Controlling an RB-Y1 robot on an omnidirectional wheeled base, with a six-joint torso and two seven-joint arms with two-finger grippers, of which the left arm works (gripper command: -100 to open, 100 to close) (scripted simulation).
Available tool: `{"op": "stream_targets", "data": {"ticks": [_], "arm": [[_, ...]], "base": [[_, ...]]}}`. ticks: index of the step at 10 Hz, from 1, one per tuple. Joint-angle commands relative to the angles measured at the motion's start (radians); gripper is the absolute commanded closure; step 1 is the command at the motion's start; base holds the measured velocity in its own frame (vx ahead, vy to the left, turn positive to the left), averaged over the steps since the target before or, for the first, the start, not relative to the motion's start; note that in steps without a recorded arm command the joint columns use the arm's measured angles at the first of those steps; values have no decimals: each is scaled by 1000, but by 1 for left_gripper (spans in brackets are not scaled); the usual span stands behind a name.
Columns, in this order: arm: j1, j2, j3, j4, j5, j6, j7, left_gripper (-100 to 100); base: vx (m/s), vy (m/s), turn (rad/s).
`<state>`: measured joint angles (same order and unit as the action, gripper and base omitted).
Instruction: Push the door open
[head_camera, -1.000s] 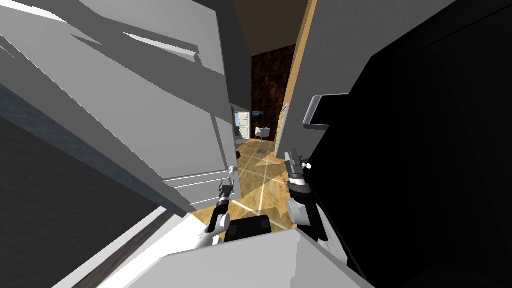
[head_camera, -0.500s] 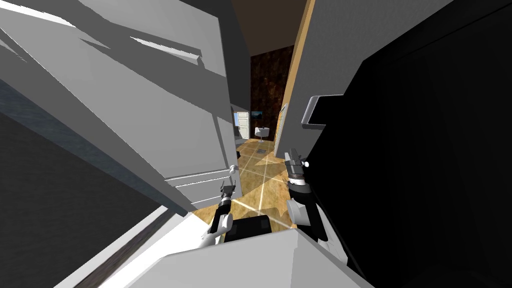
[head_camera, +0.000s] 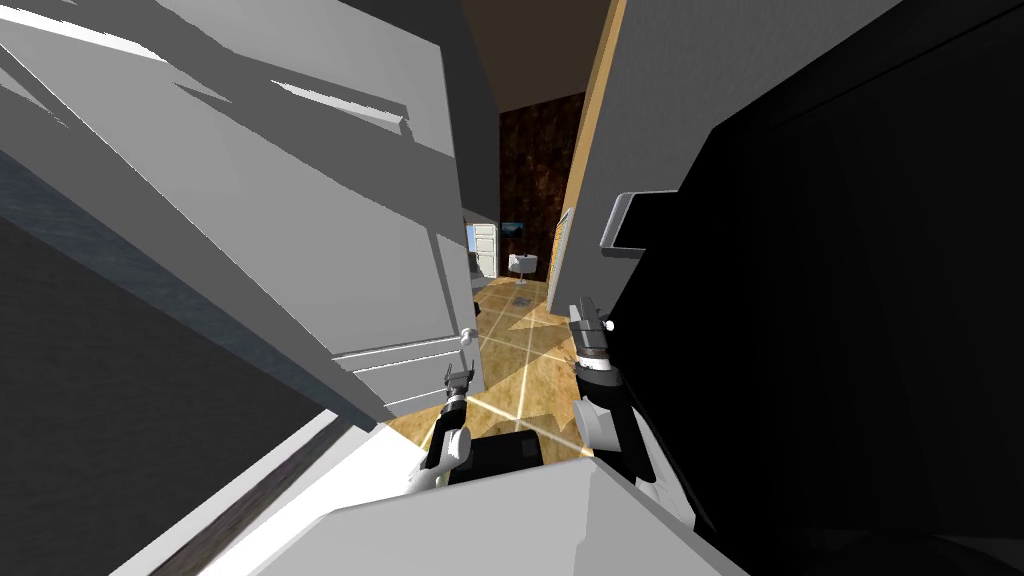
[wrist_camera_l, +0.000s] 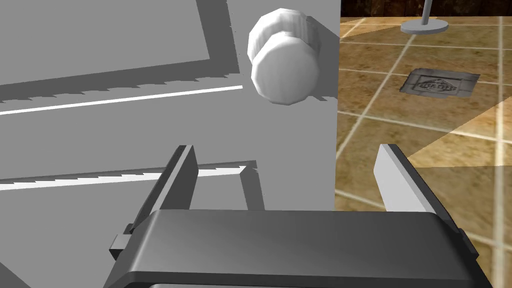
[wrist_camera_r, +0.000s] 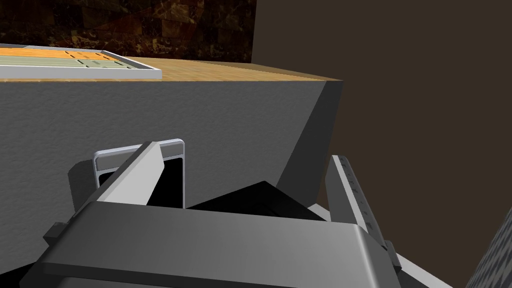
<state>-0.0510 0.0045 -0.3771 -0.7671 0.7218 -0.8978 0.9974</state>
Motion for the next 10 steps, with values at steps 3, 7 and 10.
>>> {"op": "stream_targets", "data": {"ticks": [3, 7, 10], "arm": [[1, -8, -9, -3, 15, -1, 37, -100], [-5, 35, -1, 4, 20, -3, 49, -100], [-11, 14, 6, 9, 24, -4, 55, -100]], "base": [[-23, 10, -11], [187, 17, -26], [239, 23, -24]]}}
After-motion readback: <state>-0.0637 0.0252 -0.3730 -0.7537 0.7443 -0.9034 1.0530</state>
